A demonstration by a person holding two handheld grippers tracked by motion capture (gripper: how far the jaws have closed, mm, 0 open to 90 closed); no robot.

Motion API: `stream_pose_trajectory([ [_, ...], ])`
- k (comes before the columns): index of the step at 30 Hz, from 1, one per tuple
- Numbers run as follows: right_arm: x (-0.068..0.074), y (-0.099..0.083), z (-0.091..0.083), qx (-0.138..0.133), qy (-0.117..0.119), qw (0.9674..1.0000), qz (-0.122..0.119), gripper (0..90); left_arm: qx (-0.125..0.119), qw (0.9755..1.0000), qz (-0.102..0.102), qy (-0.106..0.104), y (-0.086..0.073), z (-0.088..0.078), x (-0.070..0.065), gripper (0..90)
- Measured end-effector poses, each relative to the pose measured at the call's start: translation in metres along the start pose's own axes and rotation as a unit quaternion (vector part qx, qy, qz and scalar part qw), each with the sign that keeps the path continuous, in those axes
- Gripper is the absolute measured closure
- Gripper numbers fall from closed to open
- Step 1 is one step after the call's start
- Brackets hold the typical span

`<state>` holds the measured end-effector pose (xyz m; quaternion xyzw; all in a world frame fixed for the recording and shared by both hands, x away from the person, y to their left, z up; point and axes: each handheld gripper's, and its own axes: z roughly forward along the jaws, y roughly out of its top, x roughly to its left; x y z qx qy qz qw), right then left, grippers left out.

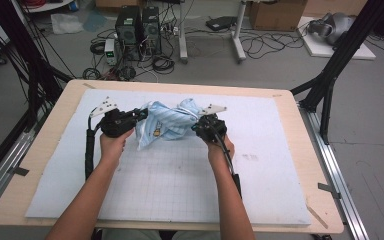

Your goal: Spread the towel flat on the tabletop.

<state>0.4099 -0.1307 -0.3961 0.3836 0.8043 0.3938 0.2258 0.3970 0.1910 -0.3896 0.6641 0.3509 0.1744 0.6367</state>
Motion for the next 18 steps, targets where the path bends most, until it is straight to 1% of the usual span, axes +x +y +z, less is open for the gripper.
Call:
stream_pose_trajectory([
  [1, -0.001, 0.006, -0.002, 0.001, 0.004, 1.0, -0.003, 79.9, -0.002, 1.0, 0.002, -0.002, 0.001, -0.003, 0.0, 83.6],
  [2, -0.002, 0.01, -0.006, 0.0, 0.001, 1.0, -0.007, 80.1, -0.003, 1.0, 0.006, -0.002, 0.002, -0.005, 0.0, 83.6],
  [3, -0.003, 0.013, -0.011, -0.006, 0.002, 0.9999, -0.012, 80.2, -0.006, 0.9999, 0.009, -0.003, 0.003, -0.006, 0.0, 83.5],
  [5, -0.006, 0.016, -0.021, -0.012, 0.005, 0.9997, -0.018, 80.5, -0.009, 0.9998, 0.013, -0.013, 0.005, -0.008, -0.002, 83.5],
  [8, -0.008, 0.016, -0.037, -0.017, 0.015, 0.9994, -0.027, 80.6, -0.013, 0.9993, 0.021, -0.027, 0.008, -0.009, -0.009, 83.5],
  [10, -0.011, 0.015, -0.05, -0.013, 0.025, 0.9991, -0.031, 80.6, -0.019, 0.9987, 0.024, -0.04, 0.01, -0.009, -0.016, 83.4],
  [12, -0.012, 0.016, -0.064, -0.01, 0.022, 0.9987, -0.044, 80.6, -0.027, 0.9979, 0.027, -0.051, 0.012, -0.01, -0.021, 83.4],
  [15, -0.015, 0.02, -0.085, -0.016, 0.021, 0.998, -0.057, 80.7, -0.034, 0.9967, 0.03, -0.067, 0.017, -0.01, -0.028, 83.4],
  [18, -0.016, 0.025, -0.099, -0.013, 0.021, 0.9974, -0.067, 80.6, -0.037, 0.9958, 0.044, -0.072, 0.021, -0.009, -0.034, 83.4],
])
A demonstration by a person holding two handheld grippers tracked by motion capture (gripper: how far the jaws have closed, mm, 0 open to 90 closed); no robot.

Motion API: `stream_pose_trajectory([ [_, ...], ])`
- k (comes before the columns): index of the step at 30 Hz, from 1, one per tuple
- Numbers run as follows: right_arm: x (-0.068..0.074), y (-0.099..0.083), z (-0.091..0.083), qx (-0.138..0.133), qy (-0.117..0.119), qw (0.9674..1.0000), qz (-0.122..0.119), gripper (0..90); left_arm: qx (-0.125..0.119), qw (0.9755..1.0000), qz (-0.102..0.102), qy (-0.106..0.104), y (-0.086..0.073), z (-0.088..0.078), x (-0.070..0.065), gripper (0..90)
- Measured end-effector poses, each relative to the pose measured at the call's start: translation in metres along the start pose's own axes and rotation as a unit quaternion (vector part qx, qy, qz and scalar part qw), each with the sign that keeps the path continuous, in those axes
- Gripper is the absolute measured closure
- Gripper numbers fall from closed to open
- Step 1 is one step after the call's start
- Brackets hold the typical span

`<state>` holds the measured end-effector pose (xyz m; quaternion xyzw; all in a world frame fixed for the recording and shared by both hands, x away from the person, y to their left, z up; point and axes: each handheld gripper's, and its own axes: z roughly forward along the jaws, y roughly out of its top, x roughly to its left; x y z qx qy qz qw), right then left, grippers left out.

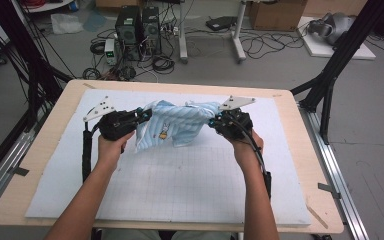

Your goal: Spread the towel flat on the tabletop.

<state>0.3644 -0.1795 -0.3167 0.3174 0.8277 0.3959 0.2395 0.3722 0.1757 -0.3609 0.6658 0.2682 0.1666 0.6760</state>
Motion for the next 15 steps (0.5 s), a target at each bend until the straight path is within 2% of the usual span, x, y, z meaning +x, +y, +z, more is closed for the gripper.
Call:
stream_pose_trajectory([
  [3, -0.003, 0.0, 0.0, 0.001, 0.01, 0.9999, 0.005, 80.6, 0.014, 0.9998, 0.011, 0.009, -0.002, 0.002, 0.002, 83.3],
  [5, -0.005, -0.003, 0.01, 0.0, 0.02, 0.9996, 0.021, 80.4, 0.025, 0.9993, 0.014, 0.022, -0.007, 0.002, 0.006, 83.3],
  [8, -0.006, -0.004, 0.028, -0.011, 0.02, 0.9993, 0.031, 80.2, 0.039, 0.9978, 0.021, 0.048, -0.014, 0.001, 0.012, 83.3],
  [9, -0.006, -0.003, 0.036, -0.013, 0.019, 0.9991, 0.036, 80.2, 0.049, 0.9968, 0.021, 0.059, -0.018, 0.0, 0.015, 83.3],
  [13, -0.005, -0.004, 0.075, -0.013, 0.021, 0.9985, 0.049, 80.1, 0.074, 0.9939, 0.016, 0.081, -0.033, -0.003, 0.025, 83.1],
  [15, -0.004, -0.005, 0.091, -0.013, 0.023, 0.9983, 0.052, 79.9, 0.084, 0.9922, 0.006, 0.092, -0.042, -0.006, 0.031, 82.9],
])
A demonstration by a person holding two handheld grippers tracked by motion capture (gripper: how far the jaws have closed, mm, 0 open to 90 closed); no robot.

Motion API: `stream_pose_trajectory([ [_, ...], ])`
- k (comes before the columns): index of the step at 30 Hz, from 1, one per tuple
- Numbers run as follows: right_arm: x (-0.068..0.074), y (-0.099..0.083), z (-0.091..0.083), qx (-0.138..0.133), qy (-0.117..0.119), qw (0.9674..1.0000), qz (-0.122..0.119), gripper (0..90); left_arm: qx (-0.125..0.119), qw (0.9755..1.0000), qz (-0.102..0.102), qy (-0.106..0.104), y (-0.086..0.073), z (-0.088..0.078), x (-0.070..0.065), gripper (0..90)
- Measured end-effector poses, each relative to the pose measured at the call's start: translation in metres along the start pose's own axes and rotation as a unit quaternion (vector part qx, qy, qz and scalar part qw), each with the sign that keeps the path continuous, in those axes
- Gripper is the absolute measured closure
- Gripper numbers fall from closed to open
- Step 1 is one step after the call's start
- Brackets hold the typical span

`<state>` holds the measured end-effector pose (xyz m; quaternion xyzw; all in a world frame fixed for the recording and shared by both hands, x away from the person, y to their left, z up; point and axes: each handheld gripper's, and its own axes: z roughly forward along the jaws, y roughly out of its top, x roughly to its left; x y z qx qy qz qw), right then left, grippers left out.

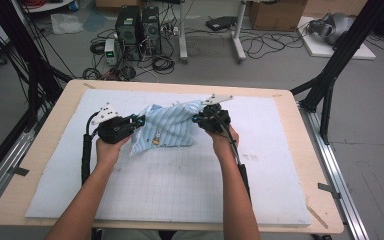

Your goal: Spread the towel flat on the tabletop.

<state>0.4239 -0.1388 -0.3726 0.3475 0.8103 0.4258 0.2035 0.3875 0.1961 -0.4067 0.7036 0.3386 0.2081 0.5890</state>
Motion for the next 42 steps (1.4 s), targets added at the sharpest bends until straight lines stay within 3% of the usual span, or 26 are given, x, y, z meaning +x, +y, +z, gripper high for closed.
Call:
stream_pose_trajectory([
  [4, 0.004, -0.003, 0.023, 0.014, 0.008, 0.9999, 0.002, 79.7, 0.027, 0.9995, -0.014, 0.007, -0.008, -0.002, 0.008, 82.5],
  [7, 0.005, -0.007, 0.036, 0.022, 0.016, 0.9996, 0.008, 79.5, 0.028, 0.9995, -0.012, 0.009, -0.008, -0.002, 0.009, 82.1],
  [11, 0.004, -0.012, 0.044, 0.019, 0.02, 0.9994, 0.019, 78.4, 0.043, 0.999, -0.016, 0.006, -0.01, -0.002, 0.01, 81.7],
  [13, 0.005, -0.012, 0.045, 0.017, 0.023, 0.9993, 0.021, 72.8, 0.051, 0.9985, -0.018, 0.008, -0.011, -0.001, 0.011, 81.7],
  [17, 0.003, -0.011, 0.034, -0.01, 0.023, 0.9987, 0.044, 48.4, 0.068, 0.9975, -0.016, 0.014, -0.013, 0.0, 0.012, 81.9],
  [22, -0.005, -0.018, 0.003, -0.06, 0.017, 0.9965, 0.057, 44.1, 0.069, 0.9972, -0.018, 0.024, -0.014, -0.002, 0.015, 81.9],
  [24, -0.008, -0.026, -0.007, -0.063, 0.0, 0.9964, 0.056, 44.9, 0.066, 0.9972, -0.023, 0.026, -0.014, -0.003, 0.017, 82.0],
  [26, -0.01, -0.036, -0.01, -0.048, -0.008, 0.9971, 0.059, 47.7, 0.061, 0.9974, -0.027, 0.027, -0.014, -0.004, 0.017, 82.0],
  [29, -0.006, -0.051, 0.003, 0.004, 0.008, 0.9987, 0.049, 51.9, 0.053, 0.9979, -0.024, 0.031, -0.015, -0.005, 0.016, 82.0],
  [32, 0.006, -0.06, 0.024, 0.045, 0.054, 0.9966, 0.043, 51.2, 0.056, 0.9975, -0.027, 0.033, -0.019, -0.006, 0.017, 82.0],
  [36, 0.02, -0.064, 0.04, 0.055, 0.095, 0.9932, 0.038, 47.7, 0.051, 0.9978, -0.027, 0.033, -0.018, -0.007, 0.017, 82.0],
  [39, 0.023, -0.064, 0.043, 0.056, 0.097, 0.9932, 0.03, 51.3, 0.05, 0.9979, -0.027, 0.03, -0.018, -0.007, 0.016, 82.0],
  [41, 0.027, -0.063, 0.044, 0.061, 0.094, 0.9937, 0.012, 53.8, 0.051, 0.9979, -0.03, 0.028, -0.018, -0.006, 0.016, 82.1],
  [42, 0.028, -0.063, 0.044, 0.062, 0.095, 0.9935, 0.008, 58.9, 0.052, 0.9978, -0.029, 0.028, -0.019, -0.006, 0.016, 82.0],
])
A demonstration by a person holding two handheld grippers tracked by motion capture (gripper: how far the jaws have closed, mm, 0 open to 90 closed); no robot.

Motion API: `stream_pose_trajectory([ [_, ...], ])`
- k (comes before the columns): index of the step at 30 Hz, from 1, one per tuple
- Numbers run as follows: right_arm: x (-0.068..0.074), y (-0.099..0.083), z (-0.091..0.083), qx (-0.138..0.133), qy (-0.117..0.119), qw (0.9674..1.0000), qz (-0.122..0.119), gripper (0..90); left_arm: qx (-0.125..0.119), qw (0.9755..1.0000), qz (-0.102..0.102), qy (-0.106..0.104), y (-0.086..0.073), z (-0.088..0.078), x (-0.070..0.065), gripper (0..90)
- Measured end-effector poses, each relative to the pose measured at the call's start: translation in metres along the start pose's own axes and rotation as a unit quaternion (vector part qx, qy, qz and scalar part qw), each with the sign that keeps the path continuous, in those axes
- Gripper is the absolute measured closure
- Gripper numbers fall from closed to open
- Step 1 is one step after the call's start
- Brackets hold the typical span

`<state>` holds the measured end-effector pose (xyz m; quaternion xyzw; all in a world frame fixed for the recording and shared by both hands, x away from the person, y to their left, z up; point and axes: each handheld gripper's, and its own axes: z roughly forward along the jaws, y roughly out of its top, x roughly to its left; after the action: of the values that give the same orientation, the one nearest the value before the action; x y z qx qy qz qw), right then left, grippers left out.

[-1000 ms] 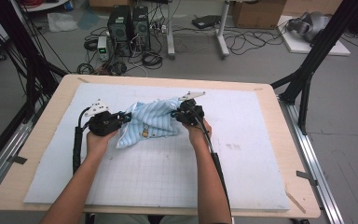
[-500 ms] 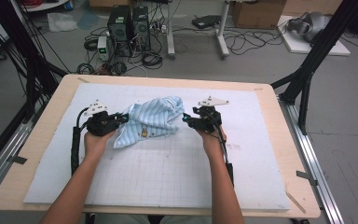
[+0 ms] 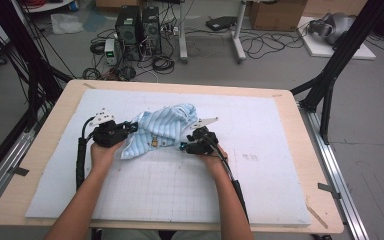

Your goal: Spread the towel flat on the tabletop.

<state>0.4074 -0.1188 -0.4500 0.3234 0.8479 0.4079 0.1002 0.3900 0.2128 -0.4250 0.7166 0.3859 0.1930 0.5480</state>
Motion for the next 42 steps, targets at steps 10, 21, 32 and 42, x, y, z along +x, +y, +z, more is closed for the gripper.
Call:
stream_pose_trajectory([
  [10, -0.008, -0.004, -0.038, -0.068, -0.001, 0.9977, 0.007, 55.9, -0.005, 1.0, 0.004, 0.0, 0.001, -0.002, -0.001, 82.1],
  [21, 0.019, -0.002, -0.004, 0.009, -0.015, 0.9989, -0.044, 53.3, -0.014, 0.9998, 0.001, -0.011, -0.001, -0.004, -0.002, 82.1],
  [32, 0.015, -0.007, -0.059, -0.056, 0.066, 0.9951, -0.047, 83.4, -0.029, 0.9974, 0.012, -0.064, 0.006, -0.011, -0.016, 82.2],
  [42, 0.01, -0.024, -0.124, -0.07, 0.104, 0.992, -0.013, 82.4, -0.03, 0.993, 0.048, -0.103, 0.006, -0.006, -0.052, 82.0],
])
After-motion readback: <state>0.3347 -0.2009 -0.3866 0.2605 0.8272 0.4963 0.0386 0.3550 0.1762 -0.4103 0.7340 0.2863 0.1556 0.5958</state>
